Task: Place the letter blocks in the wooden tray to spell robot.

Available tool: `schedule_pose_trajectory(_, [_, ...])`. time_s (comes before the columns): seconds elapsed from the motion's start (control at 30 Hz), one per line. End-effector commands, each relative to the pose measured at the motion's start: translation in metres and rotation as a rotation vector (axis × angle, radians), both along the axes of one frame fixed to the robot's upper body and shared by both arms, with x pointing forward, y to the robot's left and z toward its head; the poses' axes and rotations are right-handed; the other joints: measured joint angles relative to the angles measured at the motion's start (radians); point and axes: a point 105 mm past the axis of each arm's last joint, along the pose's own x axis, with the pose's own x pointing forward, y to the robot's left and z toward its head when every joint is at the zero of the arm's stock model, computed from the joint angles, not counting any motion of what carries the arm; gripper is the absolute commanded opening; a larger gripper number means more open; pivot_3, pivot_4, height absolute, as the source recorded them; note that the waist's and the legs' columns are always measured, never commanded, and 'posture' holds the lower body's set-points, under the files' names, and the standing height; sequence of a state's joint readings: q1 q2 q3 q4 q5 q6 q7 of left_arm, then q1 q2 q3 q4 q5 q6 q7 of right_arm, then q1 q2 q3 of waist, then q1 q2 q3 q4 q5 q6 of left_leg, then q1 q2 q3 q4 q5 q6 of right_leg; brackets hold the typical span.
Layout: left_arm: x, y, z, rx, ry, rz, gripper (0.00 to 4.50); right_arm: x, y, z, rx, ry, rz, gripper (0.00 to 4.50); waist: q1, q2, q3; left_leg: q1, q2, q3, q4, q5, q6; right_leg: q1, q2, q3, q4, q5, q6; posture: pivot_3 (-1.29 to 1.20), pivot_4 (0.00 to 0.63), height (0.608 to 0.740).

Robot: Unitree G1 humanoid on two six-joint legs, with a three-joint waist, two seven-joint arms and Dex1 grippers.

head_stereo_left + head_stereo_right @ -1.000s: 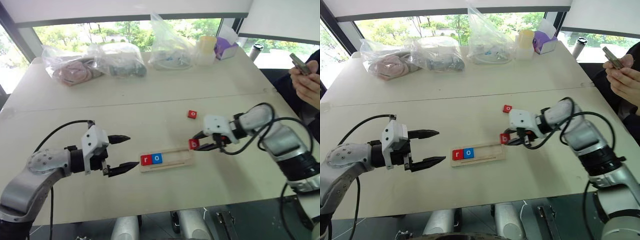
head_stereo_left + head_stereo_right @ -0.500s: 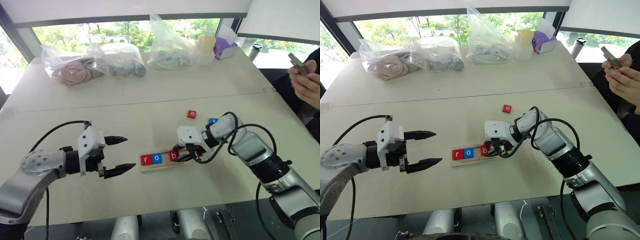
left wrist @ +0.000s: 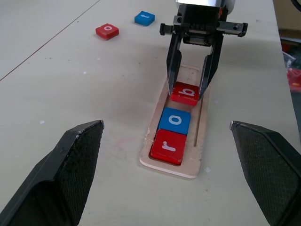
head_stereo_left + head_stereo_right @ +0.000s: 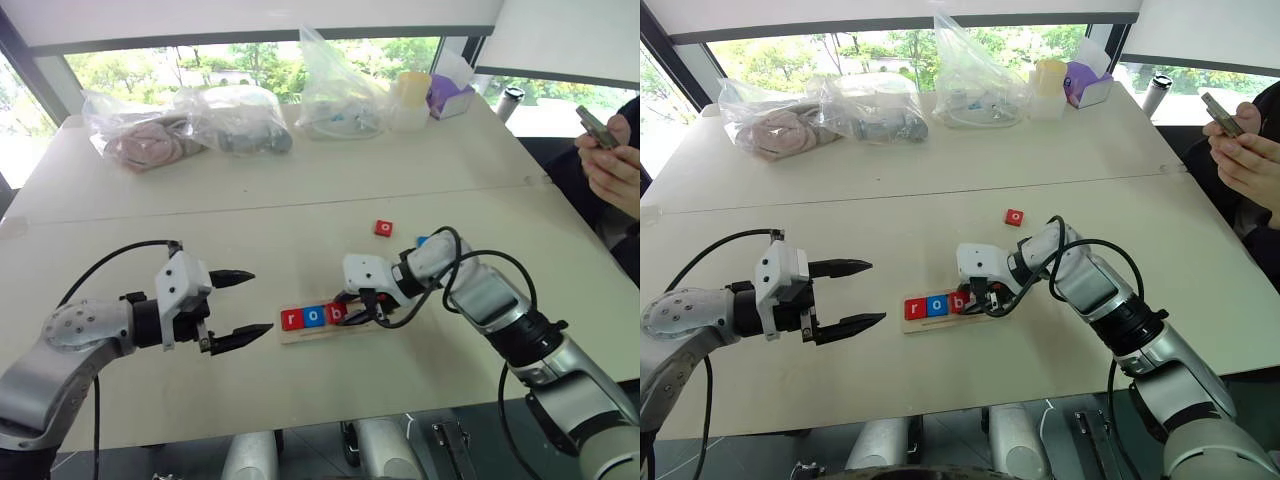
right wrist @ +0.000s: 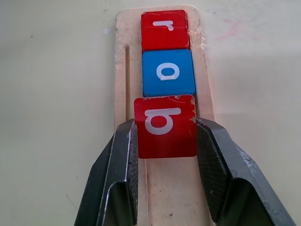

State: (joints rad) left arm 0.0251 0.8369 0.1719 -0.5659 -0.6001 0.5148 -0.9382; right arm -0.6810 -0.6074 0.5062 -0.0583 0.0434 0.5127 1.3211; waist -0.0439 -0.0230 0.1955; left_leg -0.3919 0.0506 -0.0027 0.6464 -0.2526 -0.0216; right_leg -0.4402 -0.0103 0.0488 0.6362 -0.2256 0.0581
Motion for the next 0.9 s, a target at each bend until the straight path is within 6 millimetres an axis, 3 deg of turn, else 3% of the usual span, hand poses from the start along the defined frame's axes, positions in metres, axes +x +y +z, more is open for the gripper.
schedule_pose_trajectory(0.03, [-0.0039, -0.0059, 0.0068, -0.004, -0.037, -0.023, 4.50, 0.0001, 0.0077, 0.0113, 0.012, -0.052, 0.036, 1.14, 0.000, 0.000, 0.000, 0.000, 0.000, 0.000, 0.000, 0.000, 0.000, 0.000, 0.000, 0.000, 0.000, 0.000, 0.000, 0.00, 0.150, 0.740])
schedule_pose_trajectory(0.57, [-0.0031, -0.0057, 0.0078, -0.006, -0.042, -0.015, 4.50, 0.0009, 0.0132, 0.0078, 0.010, -0.052, 0.044, 1.14, 0.000, 0.000, 0.000, 0.000, 0.000, 0.000, 0.000, 0.000, 0.000, 0.000, 0.000, 0.000, 0.000, 0.000, 0.000, 0.00, 0.150, 0.740])
schedule_pose_trajectory(0.8, [-0.0029, -0.0061, 0.0079, -0.007, -0.044, -0.014, 4.50, 0.0004, 0.0114, 0.0068, 0.002, -0.055, 0.050, 4.45, 0.000, 0.000, 0.000, 0.000, 0.000, 0.000, 0.000, 0.000, 0.000, 0.000, 0.000, 0.000, 0.000, 0.000, 0.000, 0.00, 0.150, 0.740])
schedule_pose_trajectory(0.9, [-0.0025, -0.0061, 0.0076, -0.008, -0.044, -0.014, 4.50, 0.0007, 0.0098, 0.0066, -0.001, -0.057, 0.050, 4.45, 0.000, 0.000, 0.000, 0.000, 0.000, 0.000, 0.000, 0.000, 0.000, 0.000, 0.000, 0.000, 0.000, 0.000, 0.000, 0.00, 0.150, 0.740])
